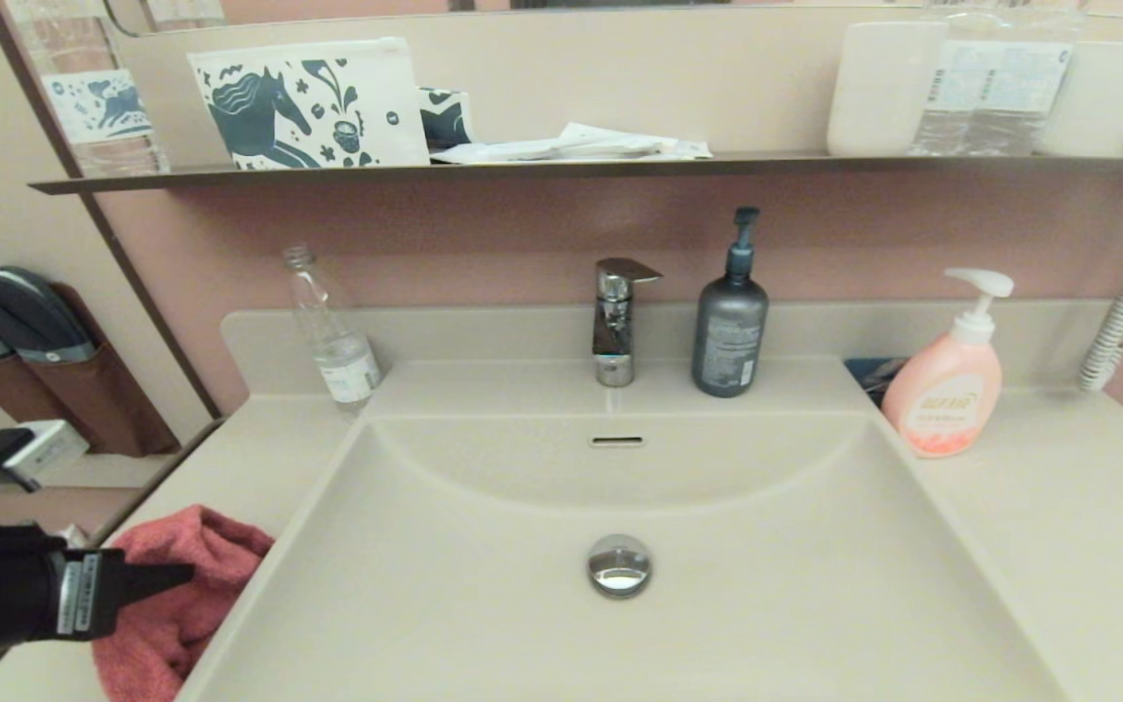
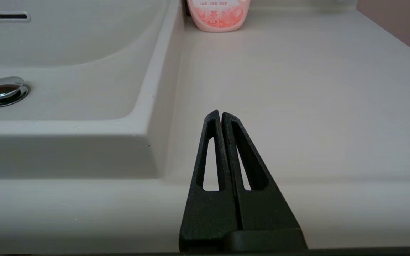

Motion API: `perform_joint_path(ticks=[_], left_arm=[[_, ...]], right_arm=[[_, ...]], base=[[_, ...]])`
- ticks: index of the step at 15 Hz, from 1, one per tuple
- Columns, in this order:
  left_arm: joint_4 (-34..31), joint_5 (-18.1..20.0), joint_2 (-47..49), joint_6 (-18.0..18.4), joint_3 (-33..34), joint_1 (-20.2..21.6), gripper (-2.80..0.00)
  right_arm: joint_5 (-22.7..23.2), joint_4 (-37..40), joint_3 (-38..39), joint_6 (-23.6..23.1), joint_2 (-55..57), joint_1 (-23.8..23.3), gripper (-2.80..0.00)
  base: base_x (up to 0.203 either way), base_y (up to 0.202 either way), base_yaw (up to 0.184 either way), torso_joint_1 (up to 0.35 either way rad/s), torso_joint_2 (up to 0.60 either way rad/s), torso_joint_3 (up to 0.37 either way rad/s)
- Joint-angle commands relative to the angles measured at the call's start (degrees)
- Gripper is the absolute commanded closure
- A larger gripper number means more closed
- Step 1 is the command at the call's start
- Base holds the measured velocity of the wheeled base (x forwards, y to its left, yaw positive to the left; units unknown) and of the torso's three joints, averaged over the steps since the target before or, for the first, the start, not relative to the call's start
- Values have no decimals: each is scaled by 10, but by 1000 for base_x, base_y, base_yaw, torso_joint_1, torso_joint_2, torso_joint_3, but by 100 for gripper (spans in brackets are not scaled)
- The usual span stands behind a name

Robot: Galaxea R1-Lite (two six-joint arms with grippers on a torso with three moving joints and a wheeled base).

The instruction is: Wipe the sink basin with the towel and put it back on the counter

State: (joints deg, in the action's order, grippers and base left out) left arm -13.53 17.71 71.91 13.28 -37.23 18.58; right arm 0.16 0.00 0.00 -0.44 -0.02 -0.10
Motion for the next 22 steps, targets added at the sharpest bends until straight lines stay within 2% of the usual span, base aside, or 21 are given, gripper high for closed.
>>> perform_joint_path(ticks=[1, 5, 8, 10, 15, 16, 22], left_arm=[[-1, 2, 1, 0, 3, -3, -280], [-1, -6, -22, 3, -1, 2, -280], [-7, -14, -45, 32, -12, 26, -280], [-10, -16, -54, 35, -11, 26, -280], [-10, -49, -71, 44, -27, 26, -280], [-10, -50, -74, 44, -27, 26, 0], [-10, -59, -85, 44, -29, 26, 0]], right_arm=[[0, 0, 0, 0, 0, 0, 0], [0, 0, 0, -1, 0, 0, 0], [0, 0, 0, 0, 0, 0, 0], [0, 0, 0, 0, 0, 0, 0], [0, 0, 0, 0, 0, 0, 0], [0, 0, 0, -1, 0, 0, 0], [0, 0, 0, 0, 0, 0, 0]], base=[[0, 0, 0, 0, 0, 0], [0, 0, 0, 0, 0, 0], [0, 0, 0, 0, 0, 0], [0, 0, 0, 0, 0, 0], [0, 0, 0, 0, 0, 0], [0, 0, 0, 0, 0, 0], [0, 0, 0, 0, 0, 0]])
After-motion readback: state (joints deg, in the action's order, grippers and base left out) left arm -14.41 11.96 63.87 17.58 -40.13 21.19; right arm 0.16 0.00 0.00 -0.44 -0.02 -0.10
